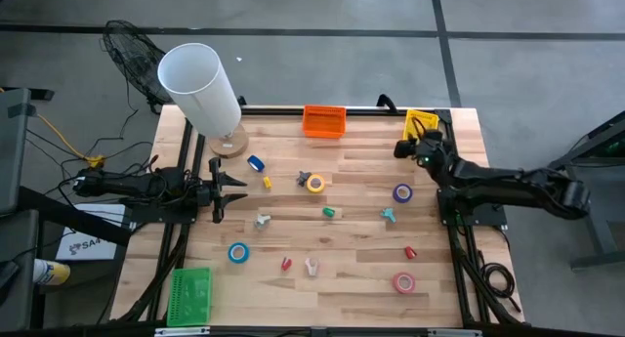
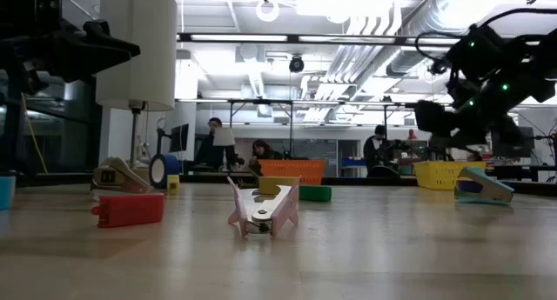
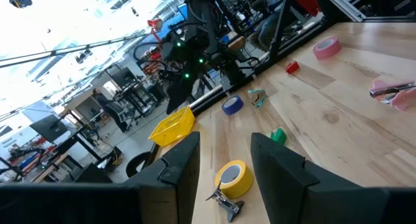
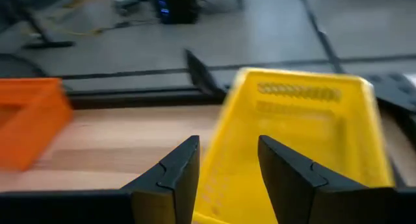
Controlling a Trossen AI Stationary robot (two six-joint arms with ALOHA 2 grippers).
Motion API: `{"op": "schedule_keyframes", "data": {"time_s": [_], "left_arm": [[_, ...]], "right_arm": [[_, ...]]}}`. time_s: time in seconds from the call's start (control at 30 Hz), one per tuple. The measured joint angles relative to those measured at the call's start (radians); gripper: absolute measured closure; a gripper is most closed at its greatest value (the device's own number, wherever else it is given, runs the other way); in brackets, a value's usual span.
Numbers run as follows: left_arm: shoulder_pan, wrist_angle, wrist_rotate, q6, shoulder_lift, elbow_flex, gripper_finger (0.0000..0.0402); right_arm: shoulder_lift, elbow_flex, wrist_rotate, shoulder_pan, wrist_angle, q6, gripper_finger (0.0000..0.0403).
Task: Pick and place Stapler, Stapler remover, tape
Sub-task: Put the right blue tape into the orange bin
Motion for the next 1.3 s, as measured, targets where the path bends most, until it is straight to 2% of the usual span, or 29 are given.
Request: {"op": "schedule_keyframes", "data": {"time_s": [0.1, 0.23, 0.5, 0.63, 0.77, 0.87, 1.07, 1.3], "left_arm": [[0.0, 0.0, 0.0, 0.0, 0.0, 0.0, 0.0266], [0.0, 0.0, 0.0, 0.0, 0.0, 0.0, 0.0266], [0.0, 0.0, 0.0, 0.0, 0.0, 0.0, 0.0266], [0.0, 0.0, 0.0, 0.0, 0.0, 0.0, 0.0266], [0.0, 0.0, 0.0, 0.0, 0.0, 0.0, 0.0266], [0.0, 0.0, 0.0, 0.0, 0.0, 0.0, 0.0266], [0.0, 0.0, 0.0, 0.0, 0.0, 0.0, 0.0266], [0.0, 0.0, 0.0, 0.0, 0.0, 0.0, 0.0266]], "right_arm": [[-0.029, 0.0, -0.076, 0.0, 0.051, -0.093, 0.0254], [-0.068, 0.0, -0.247, 0.001, 0.096, -0.233, 0.0253], [-0.124, 0.007, -0.482, 0.015, 0.083, -0.32, 0.0253], [-0.128, 0.095, -0.462, 0.071, -0.072, -0.365, 0.0253], [-0.126, 0.23, -0.389, 0.134, -0.331, -0.369, 0.0253], [-0.126, 0.327, -0.372, 0.168, -0.529, -0.338, 0.0253], [-0.126, 0.461, -0.403, 0.215, -0.86, -0.253, 0.0253], [-0.121, 0.483, -0.515, 0.268, -0.997, -0.188, 0.0253]]}}
